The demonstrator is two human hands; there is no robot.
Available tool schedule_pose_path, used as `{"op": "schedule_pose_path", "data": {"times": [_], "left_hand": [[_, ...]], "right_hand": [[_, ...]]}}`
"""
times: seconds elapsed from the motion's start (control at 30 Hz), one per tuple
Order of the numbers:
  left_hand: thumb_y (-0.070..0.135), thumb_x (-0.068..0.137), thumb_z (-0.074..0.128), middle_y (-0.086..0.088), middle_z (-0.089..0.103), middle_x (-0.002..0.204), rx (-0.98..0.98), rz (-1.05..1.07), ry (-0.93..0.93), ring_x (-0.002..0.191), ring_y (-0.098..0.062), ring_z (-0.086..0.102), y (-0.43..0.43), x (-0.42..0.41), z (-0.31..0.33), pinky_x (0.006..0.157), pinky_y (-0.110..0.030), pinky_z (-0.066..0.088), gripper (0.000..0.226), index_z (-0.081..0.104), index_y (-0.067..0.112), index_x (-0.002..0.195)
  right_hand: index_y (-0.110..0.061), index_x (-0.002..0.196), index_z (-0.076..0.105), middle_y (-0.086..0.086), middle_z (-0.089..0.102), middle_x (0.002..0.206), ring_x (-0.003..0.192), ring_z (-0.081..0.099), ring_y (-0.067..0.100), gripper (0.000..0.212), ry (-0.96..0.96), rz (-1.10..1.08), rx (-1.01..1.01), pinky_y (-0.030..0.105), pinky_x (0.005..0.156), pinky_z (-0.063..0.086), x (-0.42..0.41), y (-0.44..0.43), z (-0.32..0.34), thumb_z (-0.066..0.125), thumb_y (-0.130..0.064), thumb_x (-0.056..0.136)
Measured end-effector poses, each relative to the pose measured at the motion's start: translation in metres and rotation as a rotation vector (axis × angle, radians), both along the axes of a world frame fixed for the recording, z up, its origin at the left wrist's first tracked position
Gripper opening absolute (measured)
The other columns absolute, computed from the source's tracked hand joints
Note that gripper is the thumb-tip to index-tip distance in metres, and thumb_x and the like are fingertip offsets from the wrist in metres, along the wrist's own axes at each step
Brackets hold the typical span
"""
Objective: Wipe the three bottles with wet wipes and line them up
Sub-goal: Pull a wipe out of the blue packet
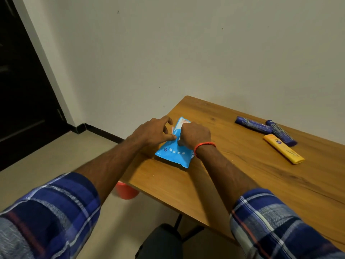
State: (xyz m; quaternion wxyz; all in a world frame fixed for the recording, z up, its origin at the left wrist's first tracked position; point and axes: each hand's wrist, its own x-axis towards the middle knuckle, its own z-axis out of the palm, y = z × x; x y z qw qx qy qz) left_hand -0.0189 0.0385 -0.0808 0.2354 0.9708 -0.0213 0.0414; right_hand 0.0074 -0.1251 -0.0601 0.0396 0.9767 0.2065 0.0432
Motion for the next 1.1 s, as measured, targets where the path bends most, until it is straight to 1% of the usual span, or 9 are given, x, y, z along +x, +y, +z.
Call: {"op": "schedule_pose_path", "data": {"times": [0.2, 0.37, 0.47, 0.6, 0.7, 0.77, 0.87, 1.0, 1.1], "left_hand": [[0.06, 0.084, 0.067, -0.001, 0.07, 0.114, -0.066, -0.017, 0.026, 0.095, -0.019, 0.069, 0.002, -0.002, -0.006, 0.085, -0.044, 0.06, 0.058, 0.047, 0.028, 0.128], [0.057, 0.088, 0.065, -0.003, 0.07, 0.11, -0.112, -0.024, 0.029, 0.089, -0.02, 0.07, 0.005, -0.004, -0.007, 0.078, -0.043, 0.062, 0.053, 0.049, 0.026, 0.127], [0.057, 0.088, 0.065, -0.003, 0.071, 0.109, -0.121, -0.031, 0.029, 0.087, -0.019, 0.071, 0.005, -0.005, -0.008, 0.076, -0.041, 0.063, 0.05, 0.05, 0.027, 0.124], [0.053, 0.089, 0.066, -0.001, 0.072, 0.106, -0.152, -0.04, 0.027, 0.089, -0.017, 0.071, 0.004, -0.007, -0.009, 0.079, -0.04, 0.062, 0.046, 0.052, 0.026, 0.123], [0.048, 0.089, 0.068, -0.001, 0.071, 0.108, -0.152, -0.053, 0.027, 0.091, -0.016, 0.07, 0.002, -0.005, -0.011, 0.079, -0.038, 0.062, 0.044, 0.053, 0.025, 0.124], [0.049, 0.088, 0.069, -0.002, 0.07, 0.109, -0.118, -0.065, 0.012, 0.091, -0.016, 0.068, 0.001, -0.004, -0.014, 0.082, -0.039, 0.061, 0.044, 0.054, 0.026, 0.123], [0.049, 0.087, 0.069, -0.001, 0.07, 0.105, -0.113, -0.079, 0.005, 0.09, -0.016, 0.067, 0.002, -0.003, -0.016, 0.083, -0.043, 0.06, 0.043, 0.056, 0.026, 0.12], [0.049, 0.089, 0.066, -0.005, 0.071, 0.105, -0.132, -0.098, -0.003, 0.09, -0.018, 0.068, 0.003, -0.004, -0.015, 0.083, -0.042, 0.06, 0.043, 0.056, 0.022, 0.121], [0.047, 0.091, 0.064, -0.008, 0.071, 0.11, -0.132, -0.106, 0.006, 0.093, -0.019, 0.068, 0.003, -0.005, -0.014, 0.085, -0.04, 0.06, 0.043, 0.056, 0.019, 0.123]], "right_hand": [[-0.013, 0.122, 0.06, 0.008, 0.067, 0.114, 0.102, 0.065, 0.027, 0.043, -0.041, 0.027, -0.02, 0.04, 0.082, 0.058, -0.001, 0.006, 0.001, 0.072, -0.033, 0.086], [-0.012, 0.117, 0.061, 0.01, 0.067, 0.112, 0.1, 0.065, 0.029, 0.028, -0.05, 0.034, 0.082, 0.043, 0.08, 0.058, -0.001, 0.01, -0.004, 0.06, -0.028, 0.094], [-0.011, 0.115, 0.062, 0.011, 0.066, 0.112, 0.102, 0.063, 0.029, 0.025, -0.08, 0.053, 0.09, 0.043, 0.079, 0.057, -0.003, 0.009, -0.007, 0.057, -0.027, 0.095], [-0.012, 0.115, 0.063, 0.009, 0.066, 0.113, 0.101, 0.064, 0.028, 0.028, -0.042, 0.084, 0.032, 0.041, 0.08, 0.057, 0.0, 0.004, -0.004, 0.06, -0.029, 0.093], [-0.018, 0.112, 0.067, 0.006, 0.068, 0.107, 0.094, 0.066, 0.026, 0.043, 0.025, 0.091, -0.06, 0.039, 0.078, 0.057, 0.004, -0.001, 0.01, 0.074, -0.044, 0.079], [-0.018, 0.11, 0.064, 0.005, 0.068, 0.103, 0.091, 0.065, 0.025, 0.049, 0.012, 0.116, -0.118, 0.038, 0.076, 0.055, 0.005, -0.001, 0.014, 0.077, -0.049, 0.074], [-0.016, 0.116, 0.061, 0.006, 0.068, 0.108, 0.096, 0.066, 0.026, 0.051, -0.014, 0.158, -0.151, 0.041, 0.08, 0.056, 0.003, 0.001, 0.013, 0.077, -0.044, 0.076], [-0.012, 0.116, 0.061, 0.01, 0.067, 0.111, 0.101, 0.065, 0.029, 0.037, -0.001, 0.176, -0.13, 0.04, 0.08, 0.055, 0.001, 0.008, 0.01, 0.072, -0.029, 0.084], [-0.011, 0.114, 0.062, 0.01, 0.067, 0.11, 0.1, 0.065, 0.028, 0.032, -0.014, 0.183, -0.084, 0.042, 0.083, 0.057, 0.001, 0.008, 0.008, 0.067, -0.028, 0.088]]}}
